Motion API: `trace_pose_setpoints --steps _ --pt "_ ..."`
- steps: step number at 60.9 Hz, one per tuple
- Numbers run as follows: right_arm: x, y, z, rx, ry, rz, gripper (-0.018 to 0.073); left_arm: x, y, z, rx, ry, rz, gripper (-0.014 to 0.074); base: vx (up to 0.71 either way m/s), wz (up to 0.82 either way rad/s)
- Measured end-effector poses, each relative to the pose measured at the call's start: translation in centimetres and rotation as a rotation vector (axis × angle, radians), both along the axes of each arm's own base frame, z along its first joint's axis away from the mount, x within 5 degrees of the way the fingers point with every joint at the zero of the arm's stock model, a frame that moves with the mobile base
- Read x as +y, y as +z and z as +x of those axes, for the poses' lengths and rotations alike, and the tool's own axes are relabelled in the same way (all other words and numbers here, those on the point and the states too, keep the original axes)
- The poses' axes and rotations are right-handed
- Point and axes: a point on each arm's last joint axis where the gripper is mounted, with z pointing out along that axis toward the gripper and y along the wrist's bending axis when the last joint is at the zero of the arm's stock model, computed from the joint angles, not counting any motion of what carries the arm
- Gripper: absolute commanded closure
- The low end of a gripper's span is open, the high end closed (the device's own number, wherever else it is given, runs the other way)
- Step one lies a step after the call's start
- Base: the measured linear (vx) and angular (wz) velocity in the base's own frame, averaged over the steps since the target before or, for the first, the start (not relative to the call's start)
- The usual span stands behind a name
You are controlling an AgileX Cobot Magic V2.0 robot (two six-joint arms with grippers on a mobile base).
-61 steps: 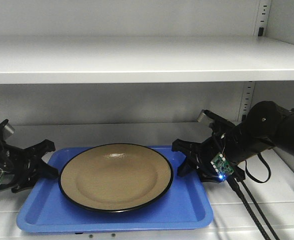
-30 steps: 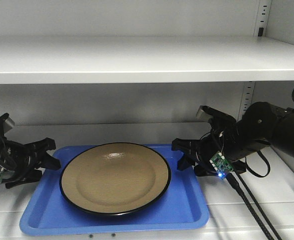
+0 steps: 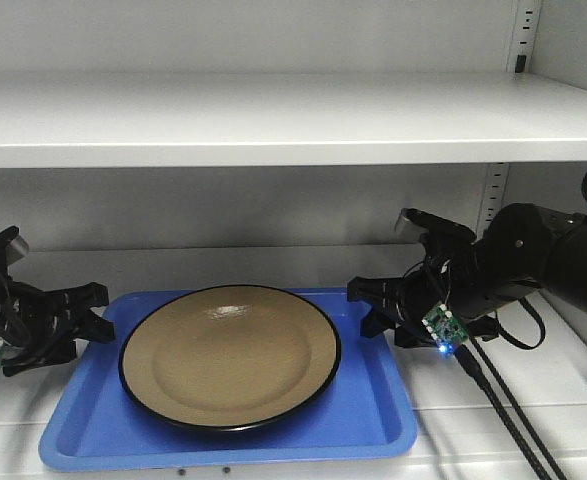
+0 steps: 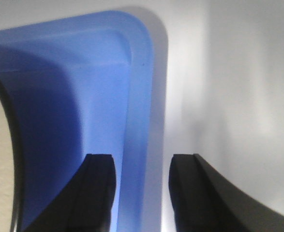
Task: Place disk in tray to left cabinet
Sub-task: 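Lower the tray onto the shelf with both grippers, then open both grippers and withdraw them from the tray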
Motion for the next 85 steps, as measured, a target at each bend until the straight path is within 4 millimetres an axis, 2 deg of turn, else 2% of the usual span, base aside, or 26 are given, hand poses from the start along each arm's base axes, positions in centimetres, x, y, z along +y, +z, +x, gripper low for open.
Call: trace_pose_setpoints --steps 36,45,55,69,78,85 --pt "0.0 0.0 0.0 0.000 0.000 0.000 0.0206 0.0 0.0 0.0 -0.001 -0.002 0.005 0.0136 0.00 0.00" --pt "0.0 0.0 0.0 -0.001 0.000 -0.002 0.0206 0.2 0.6 -1.4 -0.031 0.009 0.023 0.0136 0.00 0.00" --pt "0.0 0.0 0.0 -0.001 0.000 -0.002 0.0206 0.8 1.0 -5.2 -0.101 0.067 0.035 0.0160 0.00 0.00" --pt "0.0 0.0 0.0 -0.001 0.000 -0.002 0.0206 1.8 0.7 -12.6 -0.223 0.125 0.095 0.0253 0.00 0.00" --pt "0.0 0.0 0.0 0.000 0.000 -0.002 0.0206 2.5 0.6 -17.3 -0.326 0.122 0.188 0.0397 0.00 0.00" --pt "0.0 0.0 0.0 0.001 0.001 -0.002 0.0206 3.1 -0.6 -21.1 -0.396 0.130 0.272 0.0533 0.00 0.00"
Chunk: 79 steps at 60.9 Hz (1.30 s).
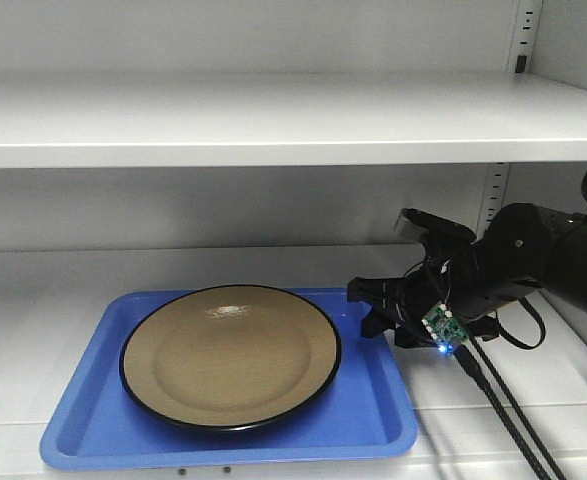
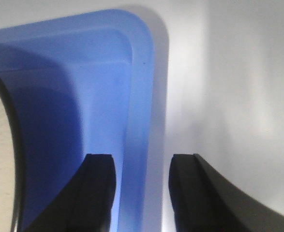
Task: Place disk in tray to left cabinet
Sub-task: 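Open both grippers and withdraw them from the tray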
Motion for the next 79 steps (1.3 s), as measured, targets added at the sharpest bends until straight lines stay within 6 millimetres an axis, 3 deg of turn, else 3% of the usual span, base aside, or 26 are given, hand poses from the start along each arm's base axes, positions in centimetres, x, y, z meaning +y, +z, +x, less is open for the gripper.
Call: trace_pose_setpoints --steps 4,12,21,22,47,57,66,79 --pt "0.0 0.0 0.0 0.000 0.000 0.000 0.0206 0.3 -1.2 -2.0 -0.026 -0.001 0.065 0.0605 0.00 0.00" --pt "0.0 0.0 0.0 0.000 0.000 0.000 0.0206 0.9 -4.0 -5.7 -0.085 -0.007 0.196 0.0606 0.00 0.00" --pt "0.0 0.0 0.0 0.000 0.000 0.000 0.0206 1.2 -6.8 -8.3 -0.158 -0.002 0.261 0.0604 0.00 0.00" --pt "0.0 0.0 -0.1 0.010 0.004 -0.003 0.0206 1.5 -12.2 -10.1 -0.187 0.047 0.258 0.0603 0.00 0.00" --pt "0.0 0.0 -0.1 0.010 0.004 -0.005 0.0206 1.5 -12.2 -10.1 -0.187 0.047 0.258 0.0603 0.00 0.00" --pt "-0.4 0.9 -0.7 -0.020 0.007 -0.027 0.0218 1.5 -12.2 -10.1 -0.187 0.047 0.258 0.0603 0.00 0.00" --pt "-1.4 1.6 -2.8 -0.058 -0.006 -0.048 0.0253 1.5 -12.2 -10.1 -0.187 0.047 0.258 0.0603 0.00 0.00" --pt "-3.9 1.5 -8.9 -0.143 -0.026 -0.123 0.0335 1.5 -12.2 -10.1 -0.187 0.047 0.258 0.0603 0.00 0.00"
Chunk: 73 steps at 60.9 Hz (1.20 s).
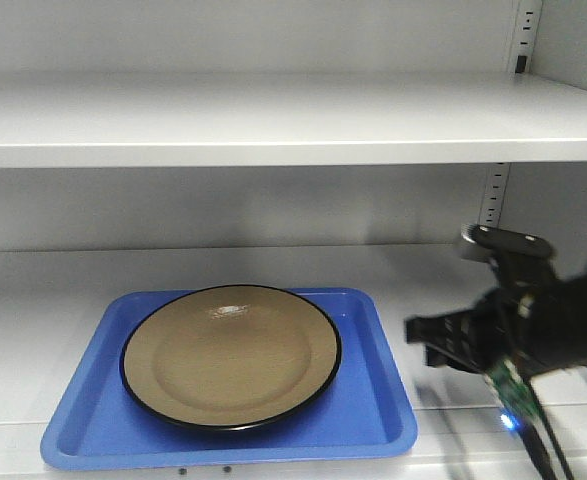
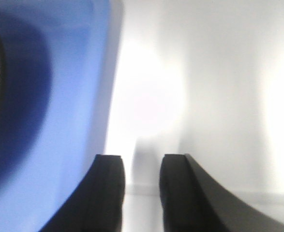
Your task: Place disk in tray to left cabinet
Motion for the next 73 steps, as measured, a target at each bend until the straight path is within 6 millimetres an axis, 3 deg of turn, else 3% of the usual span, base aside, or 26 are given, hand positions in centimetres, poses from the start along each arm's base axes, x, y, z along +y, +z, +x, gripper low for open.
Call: trace_pose_setpoints --steps 14,29,42,51,61,73 --pt "-3.3 1.5 -8.7 -0.199 0.001 -0.100 0.0445 0.0 0.0 0.0 0.000 0.000 0.000 0.0603 0.00 0.00" --pt "-6.5 -2.0 -16.5 -0.357 -0.084 -0.105 0.0570 0.0 0.0 0.0 0.000 0.000 0.000 0.0603 0.00 0.00" --pt "-8.1 -6.0 -22.8 -0.518 -0.122 -0.159 0.0568 0.0 0.0 0.0 0.000 0.000 0.000 0.0603 0.00 0.00" --pt "-8.3 -9.4 -24.7 -0.554 -0.128 -0.156 0.0568 0.0 0.0 0.0 0.000 0.000 -0.001 0.0603 0.00 0.00" --pt "-8.3 -13.2 -25.5 -0.574 -0.128 -0.149 0.0568 0.0 0.0 0.0 0.000 0.000 -0.001 0.0603 0.00 0.00" --pt "-8.4 -13.7 -25.8 -0.642 -0.128 -0.154 0.0568 0.0 0.0 0.0 0.004 0.000 -0.001 0.0603 0.00 0.00"
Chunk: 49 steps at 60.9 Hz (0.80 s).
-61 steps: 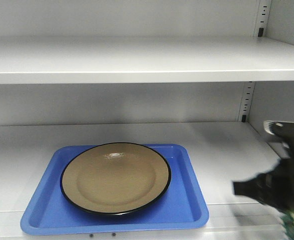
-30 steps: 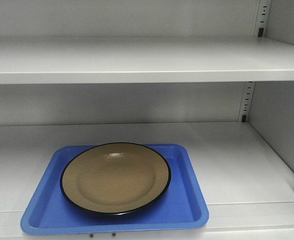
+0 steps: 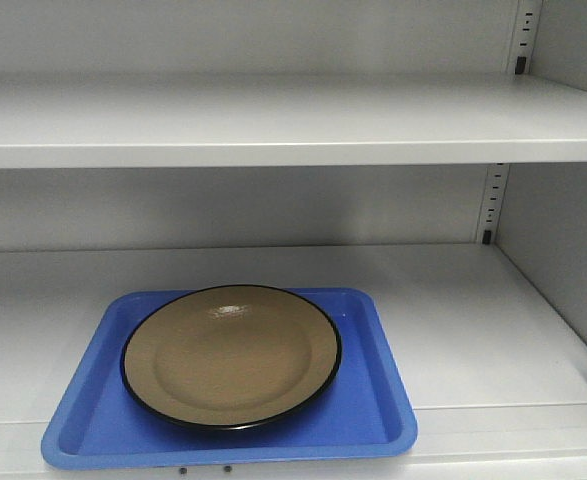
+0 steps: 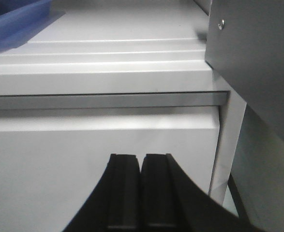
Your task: Place disk in tray to left cabinet
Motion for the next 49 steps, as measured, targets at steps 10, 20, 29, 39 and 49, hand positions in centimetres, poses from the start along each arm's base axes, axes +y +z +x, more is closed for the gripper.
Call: trace_pose_setpoints --steps 10,20,29,39,49 --pt "-0.01 0.00 0.01 -0.002 0.000 -0.005 0.0568 0.00 -0.02 -0.01 0.002 0.000 0.000 0.0603 0.00 0.00" --pt "-0.01 0.00 0.01 -0.002 0.000 -0.005 0.0568 0.00 -0.02 -0.01 0.002 0.000 0.000 0.0603 0.00 0.00" --pt "-0.01 0.00 0.01 -0.002 0.000 -0.005 0.0568 0.00 -0.03 -0.01 0.003 0.000 0.000 0.0603 0.00 0.00" --pt "-0.01 0.00 0.01 -0.002 0.000 -0.005 0.0568 0.00 -0.03 -0.01 0.003 0.000 0.000 0.0603 0.00 0.00" --pt "-0.01 0.00 0.01 -0.002 0.000 -0.005 0.0568 0.00 -0.03 -0.01 0.003 0.000 0.000 0.0603 0.00 0.00"
